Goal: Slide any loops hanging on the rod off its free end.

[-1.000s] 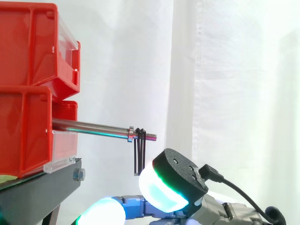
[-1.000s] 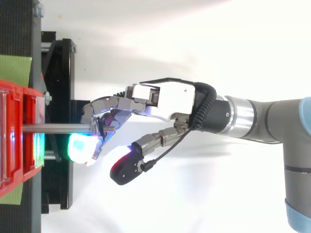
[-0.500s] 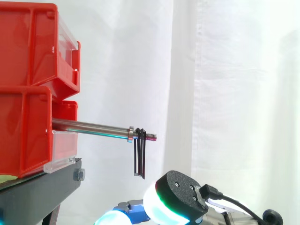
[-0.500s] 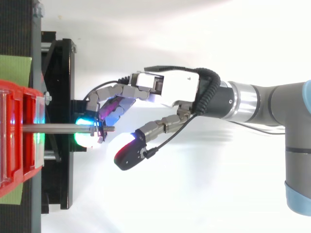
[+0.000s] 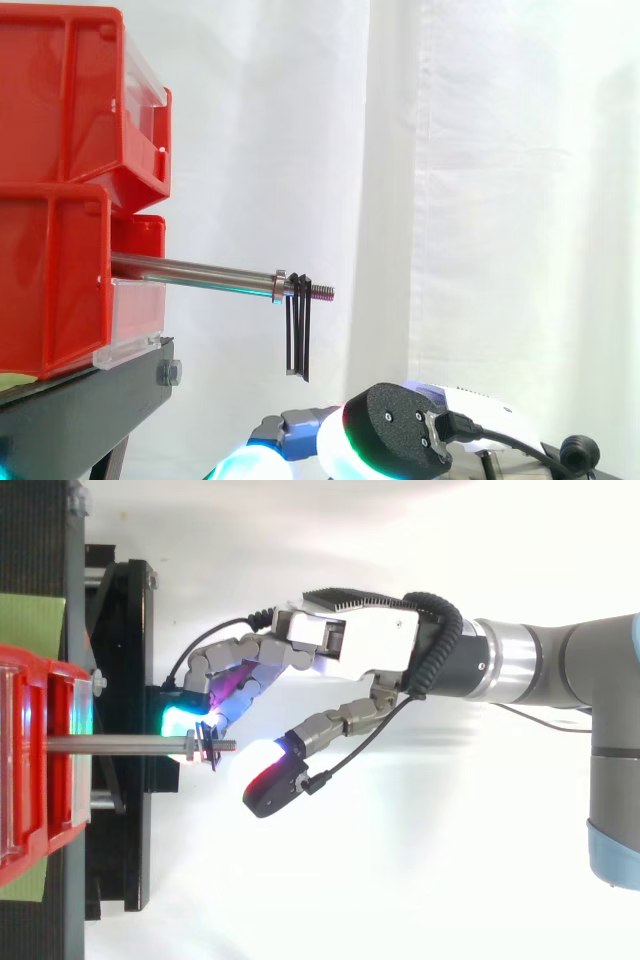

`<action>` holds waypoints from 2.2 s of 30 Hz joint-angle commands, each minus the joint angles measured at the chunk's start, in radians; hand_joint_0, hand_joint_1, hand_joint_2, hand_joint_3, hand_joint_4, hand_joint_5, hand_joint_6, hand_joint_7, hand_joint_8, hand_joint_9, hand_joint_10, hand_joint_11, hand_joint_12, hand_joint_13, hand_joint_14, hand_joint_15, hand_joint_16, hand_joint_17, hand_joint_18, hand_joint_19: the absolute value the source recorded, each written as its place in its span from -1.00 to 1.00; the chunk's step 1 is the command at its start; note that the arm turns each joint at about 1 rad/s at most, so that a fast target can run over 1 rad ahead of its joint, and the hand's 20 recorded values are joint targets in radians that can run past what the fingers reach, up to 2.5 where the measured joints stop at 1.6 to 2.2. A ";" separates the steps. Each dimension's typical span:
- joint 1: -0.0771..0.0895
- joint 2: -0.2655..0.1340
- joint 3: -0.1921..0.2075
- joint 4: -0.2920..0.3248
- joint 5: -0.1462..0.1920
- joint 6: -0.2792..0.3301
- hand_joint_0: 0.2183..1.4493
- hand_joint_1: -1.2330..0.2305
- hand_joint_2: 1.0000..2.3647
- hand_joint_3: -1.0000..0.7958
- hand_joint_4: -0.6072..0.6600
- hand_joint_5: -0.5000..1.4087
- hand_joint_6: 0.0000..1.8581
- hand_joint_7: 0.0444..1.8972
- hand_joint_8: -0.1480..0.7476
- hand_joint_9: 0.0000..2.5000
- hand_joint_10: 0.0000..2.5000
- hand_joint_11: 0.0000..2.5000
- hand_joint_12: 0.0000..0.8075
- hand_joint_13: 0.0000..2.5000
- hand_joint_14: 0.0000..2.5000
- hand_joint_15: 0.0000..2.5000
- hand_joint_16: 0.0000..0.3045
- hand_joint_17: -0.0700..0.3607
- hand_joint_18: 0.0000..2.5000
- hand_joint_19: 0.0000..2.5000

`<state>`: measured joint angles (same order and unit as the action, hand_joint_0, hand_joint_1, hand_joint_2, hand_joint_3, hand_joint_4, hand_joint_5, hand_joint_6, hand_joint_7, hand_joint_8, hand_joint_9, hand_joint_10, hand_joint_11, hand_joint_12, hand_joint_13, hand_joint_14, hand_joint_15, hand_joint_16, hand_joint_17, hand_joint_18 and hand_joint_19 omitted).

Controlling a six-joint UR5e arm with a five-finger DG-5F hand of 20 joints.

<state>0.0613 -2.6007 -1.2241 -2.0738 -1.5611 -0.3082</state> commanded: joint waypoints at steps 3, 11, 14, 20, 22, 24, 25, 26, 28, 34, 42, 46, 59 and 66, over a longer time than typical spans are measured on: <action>-0.006 0.007 0.000 0.000 -0.011 -0.020 -0.41 -0.17 -0.98 -0.28 0.43 -0.62 -0.46 0.15 0.02 -0.23 -0.99 -0.70 -0.16 -0.40 -0.99 -0.83 -0.61 -0.05 -0.45 -0.63; -0.015 0.025 0.000 -0.005 -0.025 -0.034 -0.41 -0.17 -0.98 -0.28 0.44 -0.62 -0.46 0.14 0.02 -0.22 -0.99 -0.70 -0.16 -0.40 -0.99 -0.83 -0.61 -0.05 -0.45 -0.64; -0.023 0.030 0.000 -0.005 -0.033 -0.034 -0.41 -0.17 -0.98 -0.28 0.44 -0.62 -0.46 0.14 0.02 -0.22 -0.99 -0.70 -0.16 -0.39 -0.99 -0.83 -0.61 -0.05 -0.44 -0.63; -0.035 0.050 0.000 -0.017 -0.056 -0.040 -0.41 -0.17 -0.98 -0.28 0.44 -0.62 -0.46 0.14 0.03 -0.21 -0.99 -0.70 -0.16 -0.38 -0.99 -0.83 -0.61 -0.05 -0.44 -0.63; -0.037 0.051 0.000 -0.019 -0.057 -0.040 -0.41 -0.17 -0.98 -0.28 0.44 -0.62 -0.46 0.14 0.03 -0.21 -0.99 -0.70 -0.16 -0.38 -0.99 -0.83 -0.61 -0.05 -0.44 -0.63; -0.037 0.050 0.000 -0.015 -0.057 -0.040 -0.41 -0.17 -0.98 -0.28 0.45 -0.62 -0.46 0.14 0.03 -0.21 -0.99 -0.70 -0.16 -0.38 -0.99 -0.83 -0.61 -0.05 -0.44 -0.63; -0.037 0.050 0.000 -0.014 -0.057 -0.040 -0.41 -0.17 -0.98 -0.28 0.44 -0.62 -0.46 0.14 0.03 -0.21 -0.99 -0.70 -0.16 -0.38 -0.99 -0.83 -0.61 -0.05 -0.43 -0.63; -0.037 0.050 0.000 -0.014 -0.056 -0.040 -0.41 -0.17 -0.98 -0.28 0.45 -0.62 -0.46 0.14 0.03 -0.21 -0.99 -0.70 -0.16 -0.38 -0.99 -0.82 -0.61 -0.05 -0.43 -0.63; -0.037 0.050 0.001 -0.014 -0.054 -0.040 -0.41 -0.17 -0.98 -0.28 0.45 -0.62 -0.46 0.14 0.03 -0.21 -0.99 -0.70 -0.16 -0.38 -0.99 -0.82 -0.61 -0.05 -0.43 -0.63; -0.037 0.051 0.000 -0.020 -0.057 -0.060 -0.41 -0.17 -0.98 -0.28 0.43 -0.62 -0.46 0.14 0.04 -0.20 -0.99 -0.69 -0.15 -0.37 -0.99 -0.82 -0.61 -0.05 -0.43 -0.63; -0.031 0.050 0.000 -0.012 -0.051 -0.112 -0.40 -0.17 -0.98 -0.28 0.43 -0.62 -0.46 0.16 0.03 -0.21 -0.99 -0.70 -0.15 -0.37 -0.99 -0.82 -0.61 -0.05 -0.42 -0.63; -0.031 0.050 0.000 -0.012 -0.051 -0.127 -0.40 -0.18 -0.98 -0.28 0.42 -0.62 -0.46 0.17 0.03 -0.20 -0.99 -0.69 -0.15 -0.38 -0.99 -0.82 -0.61 -0.05 -0.42 -0.63; -0.024 0.050 0.000 -0.009 -0.050 -0.134 -0.40 -0.18 -0.98 -0.28 0.44 -0.61 -0.46 0.17 0.03 -0.21 -0.99 -0.70 -0.15 -0.38 -0.99 -0.82 -0.61 -0.05 -0.43 -0.63; -0.023 0.051 0.001 0.000 -0.050 -0.134 -0.40 -0.18 -0.98 -0.28 0.44 -0.61 -0.46 0.18 0.03 -0.21 -0.99 -0.69 -0.15 -0.38 -0.99 -0.82 -0.61 -0.05 -0.43 -0.63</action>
<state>0.0377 -2.5503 -1.2230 -2.0788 -1.6107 -0.4418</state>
